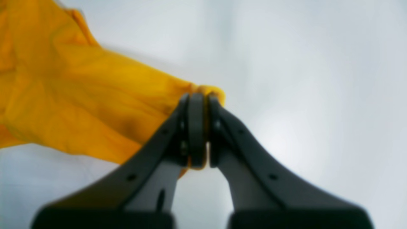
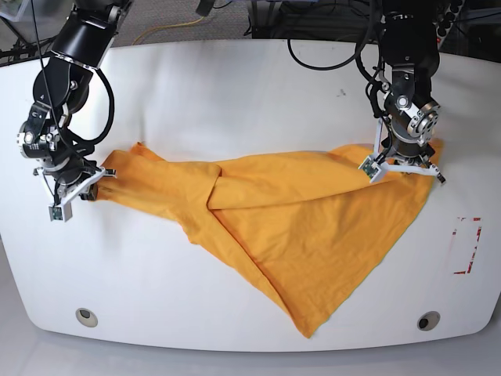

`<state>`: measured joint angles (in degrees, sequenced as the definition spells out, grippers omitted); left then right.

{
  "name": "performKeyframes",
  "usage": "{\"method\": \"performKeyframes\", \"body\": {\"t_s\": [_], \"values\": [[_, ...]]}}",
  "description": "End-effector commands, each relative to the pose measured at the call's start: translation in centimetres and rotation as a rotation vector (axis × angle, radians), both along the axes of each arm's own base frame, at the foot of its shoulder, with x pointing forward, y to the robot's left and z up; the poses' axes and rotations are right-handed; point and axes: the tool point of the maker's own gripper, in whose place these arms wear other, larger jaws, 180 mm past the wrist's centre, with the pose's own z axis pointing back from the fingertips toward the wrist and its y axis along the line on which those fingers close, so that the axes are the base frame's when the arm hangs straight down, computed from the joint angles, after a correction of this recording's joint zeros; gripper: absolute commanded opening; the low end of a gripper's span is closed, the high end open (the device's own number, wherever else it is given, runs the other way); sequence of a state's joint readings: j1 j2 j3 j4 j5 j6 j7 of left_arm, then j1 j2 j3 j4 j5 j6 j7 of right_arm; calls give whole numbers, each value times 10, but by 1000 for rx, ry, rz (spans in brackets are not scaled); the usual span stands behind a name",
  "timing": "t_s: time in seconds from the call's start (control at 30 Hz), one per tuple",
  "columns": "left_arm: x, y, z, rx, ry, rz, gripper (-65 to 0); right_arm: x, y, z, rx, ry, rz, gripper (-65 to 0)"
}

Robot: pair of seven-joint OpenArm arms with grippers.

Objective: Fold the T-shirt properly
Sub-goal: 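Pull the grasped fabric away from the right gripper to spread the shirt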

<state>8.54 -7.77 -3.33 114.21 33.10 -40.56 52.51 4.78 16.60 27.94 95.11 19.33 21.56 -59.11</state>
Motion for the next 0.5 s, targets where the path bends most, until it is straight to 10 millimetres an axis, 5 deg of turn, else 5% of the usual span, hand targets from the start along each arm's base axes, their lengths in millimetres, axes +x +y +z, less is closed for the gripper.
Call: {"method": "performKeyframes", "body": {"t_s": [0.0,0.47], "values": [[0,12,9,1,-30,34,-650,2,-1,12,26,-51,-6,-650],[-48,40,-19,-33,71,132,-650,-42,4,-27,103,62,-29,-650]]}}
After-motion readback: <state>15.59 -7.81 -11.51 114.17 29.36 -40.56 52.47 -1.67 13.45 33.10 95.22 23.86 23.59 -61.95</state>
